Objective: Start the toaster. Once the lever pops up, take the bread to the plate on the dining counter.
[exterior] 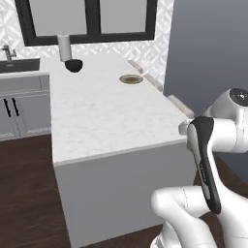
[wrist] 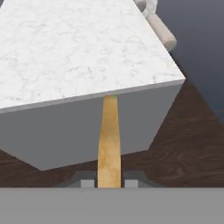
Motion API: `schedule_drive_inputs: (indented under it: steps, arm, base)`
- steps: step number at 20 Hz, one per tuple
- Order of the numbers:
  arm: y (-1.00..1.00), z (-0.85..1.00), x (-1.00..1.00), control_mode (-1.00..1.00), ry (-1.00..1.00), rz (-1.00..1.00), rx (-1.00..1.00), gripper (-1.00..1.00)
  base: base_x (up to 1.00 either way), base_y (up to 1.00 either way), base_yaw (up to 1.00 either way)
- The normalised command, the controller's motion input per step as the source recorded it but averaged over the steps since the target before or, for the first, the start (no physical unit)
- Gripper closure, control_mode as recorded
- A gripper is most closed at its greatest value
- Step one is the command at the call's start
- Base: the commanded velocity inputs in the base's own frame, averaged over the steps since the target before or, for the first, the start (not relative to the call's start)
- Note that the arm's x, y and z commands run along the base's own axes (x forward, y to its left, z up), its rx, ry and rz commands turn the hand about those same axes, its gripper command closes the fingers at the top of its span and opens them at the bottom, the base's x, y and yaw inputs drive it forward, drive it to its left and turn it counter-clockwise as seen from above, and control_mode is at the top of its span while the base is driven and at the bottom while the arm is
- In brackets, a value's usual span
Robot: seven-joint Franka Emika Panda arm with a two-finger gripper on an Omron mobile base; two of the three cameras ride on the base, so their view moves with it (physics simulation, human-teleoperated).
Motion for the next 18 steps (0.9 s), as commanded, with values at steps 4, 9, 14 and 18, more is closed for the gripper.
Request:
schedule_drive_inputs:
  steps: [4,9,14,18]
  arm:
    - [0.00,0.00,0.00,1.00,0.00,0.00,0.00,1.00]
    - [0.00,0.00,0.00,1.00,0.00,0.00,0.00,1.00]
    - [0.00,0.00,0.00,1.00,0.00,0.00,0.00,1.00]
    - [0.00,0.00,0.00,1.00,0.00,0.00,0.00,1.00]
  base:
    - [0.50,-1.00,0.20]
    - [0.51,-1.00,0.21]
    - [0.50,-1.00,0.23]
    - [0.50,-1.00,0.29]
